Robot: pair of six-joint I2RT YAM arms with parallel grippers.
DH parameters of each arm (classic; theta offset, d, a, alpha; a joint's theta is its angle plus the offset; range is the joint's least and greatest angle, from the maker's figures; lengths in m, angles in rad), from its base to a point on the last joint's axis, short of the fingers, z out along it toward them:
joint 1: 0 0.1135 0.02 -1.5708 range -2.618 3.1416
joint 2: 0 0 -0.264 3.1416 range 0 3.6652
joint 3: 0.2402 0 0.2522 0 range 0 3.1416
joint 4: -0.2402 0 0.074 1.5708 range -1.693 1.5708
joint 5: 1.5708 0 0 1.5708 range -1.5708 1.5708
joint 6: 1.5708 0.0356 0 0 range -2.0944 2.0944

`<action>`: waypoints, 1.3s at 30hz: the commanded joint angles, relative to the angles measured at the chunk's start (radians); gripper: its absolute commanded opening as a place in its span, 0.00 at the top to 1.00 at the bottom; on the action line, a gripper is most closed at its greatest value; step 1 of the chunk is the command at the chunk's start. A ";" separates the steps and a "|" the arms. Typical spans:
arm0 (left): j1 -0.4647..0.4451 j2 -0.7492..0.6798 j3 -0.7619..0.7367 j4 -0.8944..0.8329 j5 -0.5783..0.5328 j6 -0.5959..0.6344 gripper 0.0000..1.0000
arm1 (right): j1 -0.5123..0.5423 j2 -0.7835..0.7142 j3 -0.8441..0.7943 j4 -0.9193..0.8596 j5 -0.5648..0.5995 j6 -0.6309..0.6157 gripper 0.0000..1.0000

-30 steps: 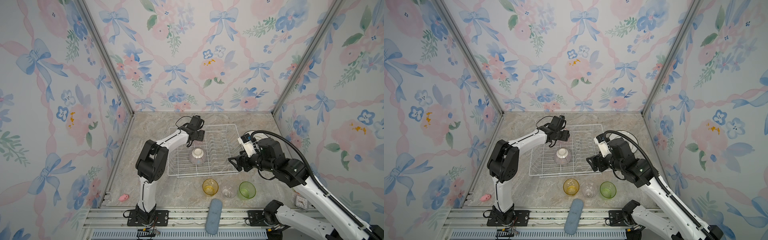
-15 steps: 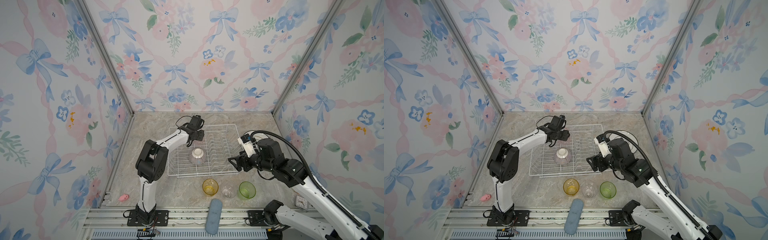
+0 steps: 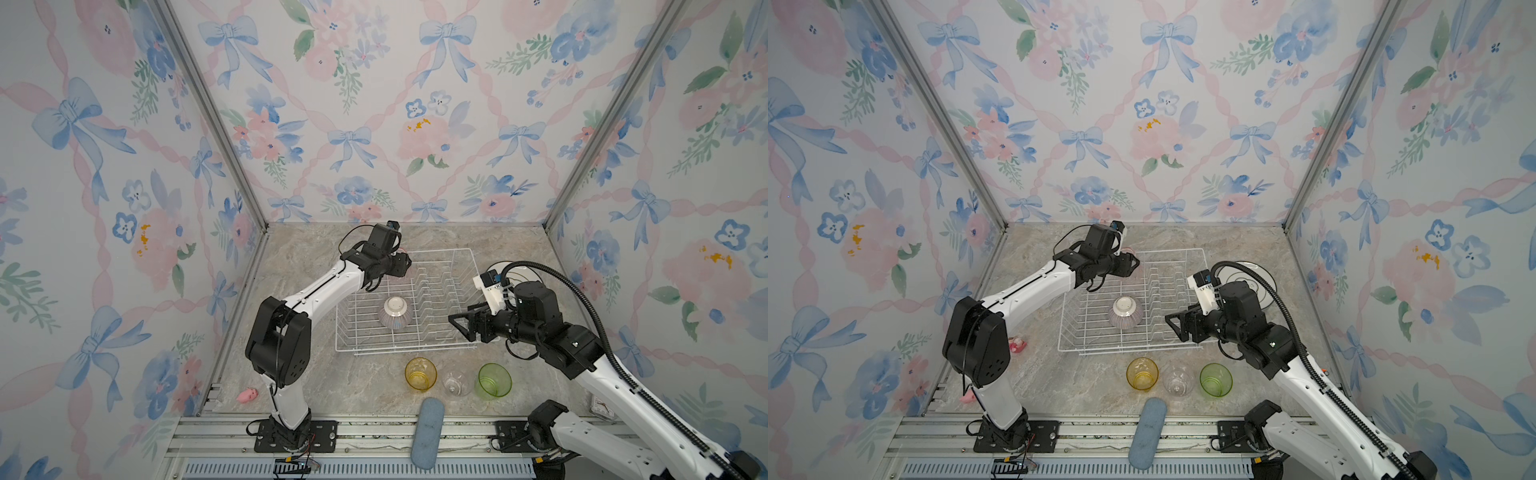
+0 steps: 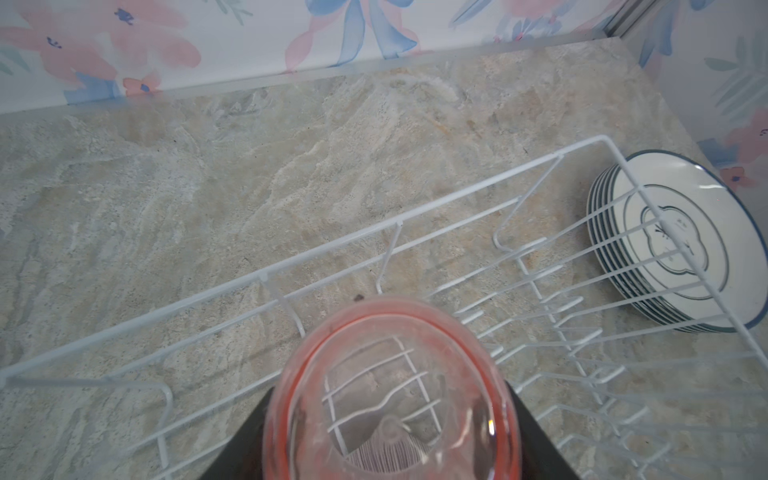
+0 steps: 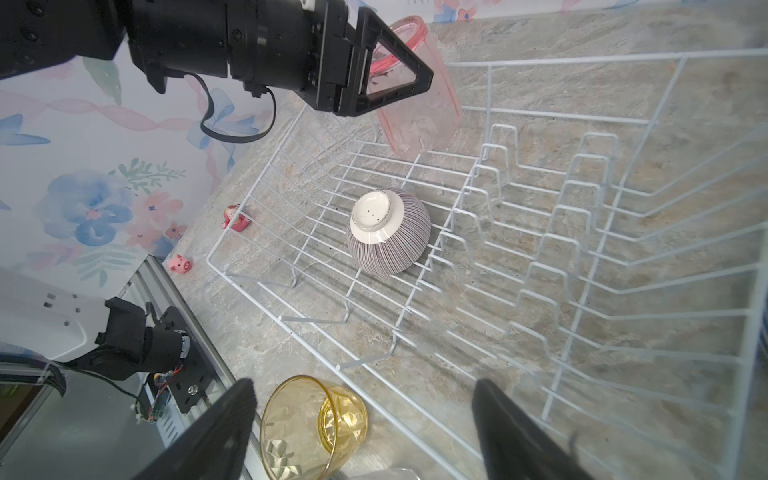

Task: Unload the mixed dishes from the dish rack
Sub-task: 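Lift the pink cup with the left gripper toward the approaching right gripper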

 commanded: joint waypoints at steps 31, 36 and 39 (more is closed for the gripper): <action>-0.048 -0.309 -0.113 0.219 0.655 -0.212 0.55 | -0.170 0.017 -0.343 1.045 -0.396 0.547 0.50; -0.068 -0.326 -0.145 0.290 0.704 -0.255 0.55 | -0.172 0.027 -0.346 1.087 -0.389 0.568 0.50; -0.076 -0.335 -0.176 0.347 0.729 -0.288 0.55 | -0.172 0.027 -0.346 1.132 -0.384 0.589 0.51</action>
